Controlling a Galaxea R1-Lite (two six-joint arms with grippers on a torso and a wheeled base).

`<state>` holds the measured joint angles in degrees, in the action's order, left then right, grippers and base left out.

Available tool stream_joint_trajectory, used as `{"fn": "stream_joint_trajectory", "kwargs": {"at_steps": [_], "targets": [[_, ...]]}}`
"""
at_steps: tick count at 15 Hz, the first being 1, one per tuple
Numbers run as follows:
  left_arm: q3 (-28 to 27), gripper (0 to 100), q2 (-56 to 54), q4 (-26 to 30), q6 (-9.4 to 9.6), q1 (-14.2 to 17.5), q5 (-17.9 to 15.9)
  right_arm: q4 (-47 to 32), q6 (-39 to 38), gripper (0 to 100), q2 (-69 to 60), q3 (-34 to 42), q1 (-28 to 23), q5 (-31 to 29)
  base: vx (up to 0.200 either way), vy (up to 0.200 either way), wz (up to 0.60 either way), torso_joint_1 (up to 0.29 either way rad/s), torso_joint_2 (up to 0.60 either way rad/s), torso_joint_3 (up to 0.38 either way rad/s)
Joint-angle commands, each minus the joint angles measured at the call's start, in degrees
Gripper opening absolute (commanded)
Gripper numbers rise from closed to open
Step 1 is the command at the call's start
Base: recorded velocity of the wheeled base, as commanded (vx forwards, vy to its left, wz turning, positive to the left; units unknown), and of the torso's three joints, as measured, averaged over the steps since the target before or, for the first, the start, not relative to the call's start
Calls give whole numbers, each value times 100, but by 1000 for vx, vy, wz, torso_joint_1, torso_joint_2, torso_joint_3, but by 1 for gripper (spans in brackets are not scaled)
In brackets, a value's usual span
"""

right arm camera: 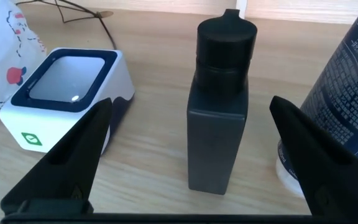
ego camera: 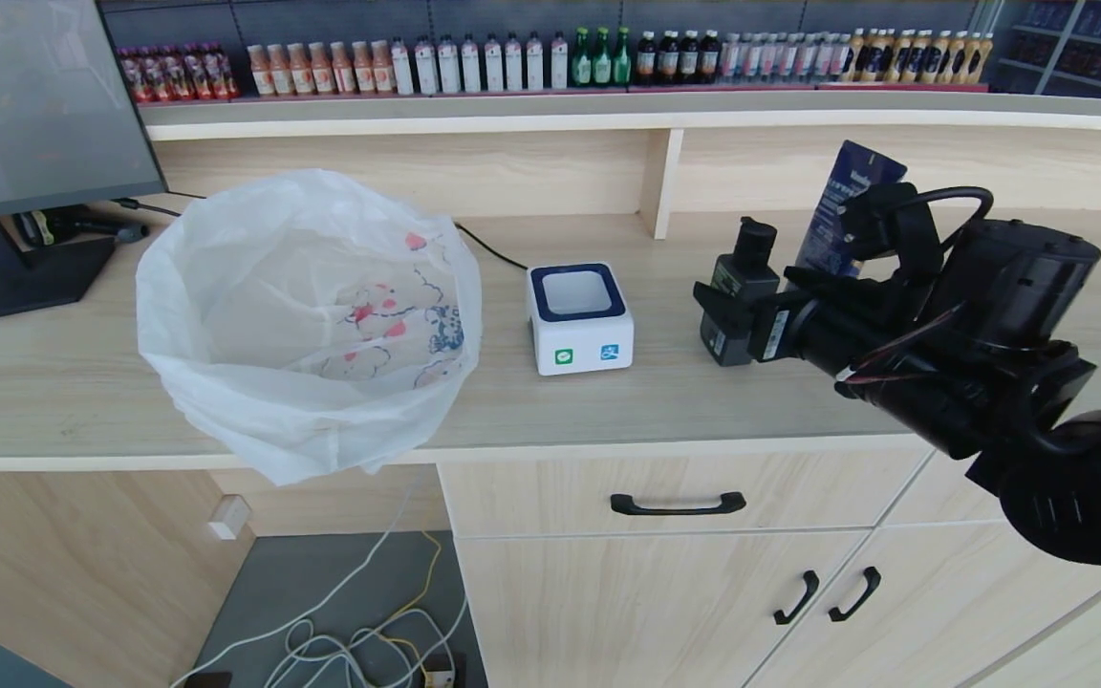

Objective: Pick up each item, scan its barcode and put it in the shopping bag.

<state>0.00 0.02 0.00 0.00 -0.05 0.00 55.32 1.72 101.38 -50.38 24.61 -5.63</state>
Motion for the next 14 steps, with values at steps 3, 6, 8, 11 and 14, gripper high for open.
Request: {"fn": "stream_joint_trajectory", "kwargs": {"at_steps": [3,6,8,11,14], "targets": [[0,100,-2,0,0,5,0,-4,-14,100,365,-279,-123,-8,0,0,0,0,0,0],[0,100,-2,0,0,5,0,-4,-22,100,541,-508,-264,-8,0,0,0,0,0,0],[0,100,-2,0,0,5,0,-4,-58,100,655,-639,-282,-8,0,0,0,0,0,0],[0,100,-2,0,0,5,0,-4,-102,100,831,-815,-282,-17,0,0,0,0,0,0],[0,100,-2,0,0,5,0,-4,-128,100,910,-868,-282,-26,0,0,0,0,0,0]]}}
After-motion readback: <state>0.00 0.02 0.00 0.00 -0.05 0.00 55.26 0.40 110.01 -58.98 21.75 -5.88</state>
